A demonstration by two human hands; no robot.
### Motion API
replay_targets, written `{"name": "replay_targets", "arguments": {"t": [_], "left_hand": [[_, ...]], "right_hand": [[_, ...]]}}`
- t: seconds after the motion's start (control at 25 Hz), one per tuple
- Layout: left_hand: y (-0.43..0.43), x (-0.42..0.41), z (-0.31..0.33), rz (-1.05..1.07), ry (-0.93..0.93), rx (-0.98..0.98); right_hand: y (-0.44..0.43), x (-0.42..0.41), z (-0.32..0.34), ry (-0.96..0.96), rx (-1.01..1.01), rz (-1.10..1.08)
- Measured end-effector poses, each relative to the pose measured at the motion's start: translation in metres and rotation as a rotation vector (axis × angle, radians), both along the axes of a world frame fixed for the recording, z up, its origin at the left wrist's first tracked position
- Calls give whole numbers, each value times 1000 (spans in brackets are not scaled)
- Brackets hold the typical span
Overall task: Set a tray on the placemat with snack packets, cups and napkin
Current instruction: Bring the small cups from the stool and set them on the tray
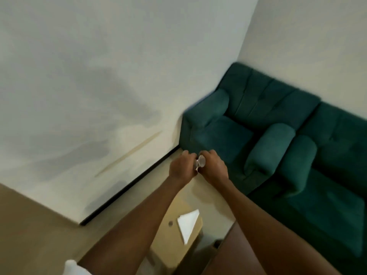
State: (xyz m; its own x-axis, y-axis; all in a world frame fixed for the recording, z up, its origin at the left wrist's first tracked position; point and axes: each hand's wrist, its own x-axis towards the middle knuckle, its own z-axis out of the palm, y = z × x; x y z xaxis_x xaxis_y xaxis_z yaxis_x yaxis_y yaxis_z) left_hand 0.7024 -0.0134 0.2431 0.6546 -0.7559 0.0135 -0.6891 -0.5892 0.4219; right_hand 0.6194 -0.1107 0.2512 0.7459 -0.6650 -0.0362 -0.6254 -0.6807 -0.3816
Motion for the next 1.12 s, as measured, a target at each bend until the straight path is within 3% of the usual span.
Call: {"name": "replay_targets", "arguments": {"t": [0.24, 0.44, 0.76, 1.12], "left_hand": [[-48, -65, 143, -212, -144, -84], [-79, -150, 218, -379, -199, -113], [-116, -343, 257, -572, -198, -145], [-127, -624, 244, -742, -163, -177]], "right_hand": [[-24, -90, 144, -104, -136, -146], [-44, -185, 213, -128, -222, -277], [-55, -390, 251, -114, -269, -454], [-49, -678, 247, -75, -281, -611]]}}
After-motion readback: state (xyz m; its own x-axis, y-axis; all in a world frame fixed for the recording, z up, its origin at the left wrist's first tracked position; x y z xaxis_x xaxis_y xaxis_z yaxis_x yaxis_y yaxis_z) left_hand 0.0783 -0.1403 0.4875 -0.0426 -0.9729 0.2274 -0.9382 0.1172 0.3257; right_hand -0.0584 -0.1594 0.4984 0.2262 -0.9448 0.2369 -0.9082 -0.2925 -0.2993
